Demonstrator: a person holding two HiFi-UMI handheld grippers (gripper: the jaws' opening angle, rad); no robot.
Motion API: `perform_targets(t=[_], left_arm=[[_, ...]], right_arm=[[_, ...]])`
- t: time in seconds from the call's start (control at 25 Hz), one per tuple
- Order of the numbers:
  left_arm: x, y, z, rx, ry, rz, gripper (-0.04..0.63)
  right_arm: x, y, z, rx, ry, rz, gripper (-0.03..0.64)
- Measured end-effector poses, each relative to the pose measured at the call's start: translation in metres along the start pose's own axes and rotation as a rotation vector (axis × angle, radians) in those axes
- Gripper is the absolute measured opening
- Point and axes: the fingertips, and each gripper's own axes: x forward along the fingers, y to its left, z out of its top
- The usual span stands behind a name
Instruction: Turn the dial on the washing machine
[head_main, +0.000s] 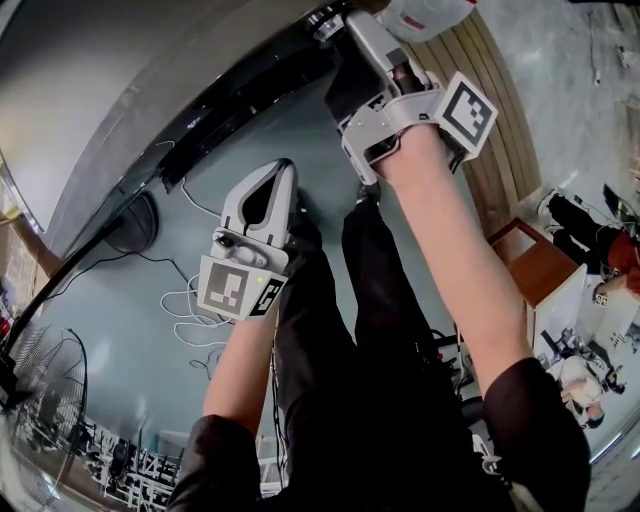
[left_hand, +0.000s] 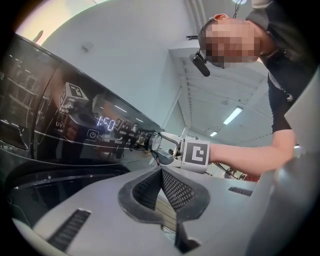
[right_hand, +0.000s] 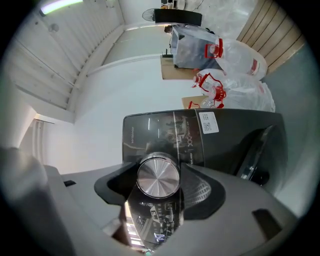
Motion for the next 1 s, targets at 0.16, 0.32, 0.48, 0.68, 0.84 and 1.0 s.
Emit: perform_targets(t=[0.16,0.32,0.48,0.68,0.84,1.0], left_arm=[[0.0004,-0.0011,-0.001,-0.005,0.001,-0.003,0.014],[0.001,-0.0026,-0.0009,-0.003,0.004,-0.007,0.014],[-0.0009,0.0007,-0.002,-0.003,0.008,-0.001,0.014],[-0.0017,0.0039,-0.0033,-0.008,0.009,0.003,0.014],[-0.0013,0.0034,-0.0056,-0.01,0.011,-0.002,0.014],[-0.0004,0.0031,-0.006,-0.011,0.016,0.0,0.014]], right_arm=[[0.0006,0.002,0.0005,-0.063,0.013,-0.005,0.295],[-0.0008,0.0045,0.0031,-0.12,0.012,-0.004,0.295],[-0.0007,0.006,0.003,-0.189,0.022,-0.015,0.295],[0.0009,0.0067,0.0024,-0.239,0.03,-0.024,0.295],[0.0001,0.0063,0.0023,-0.277,0.035,-0.033,0.294],[0.0003,0.0078,0.0034,-0.289,0.038,-0.036,0.293]])
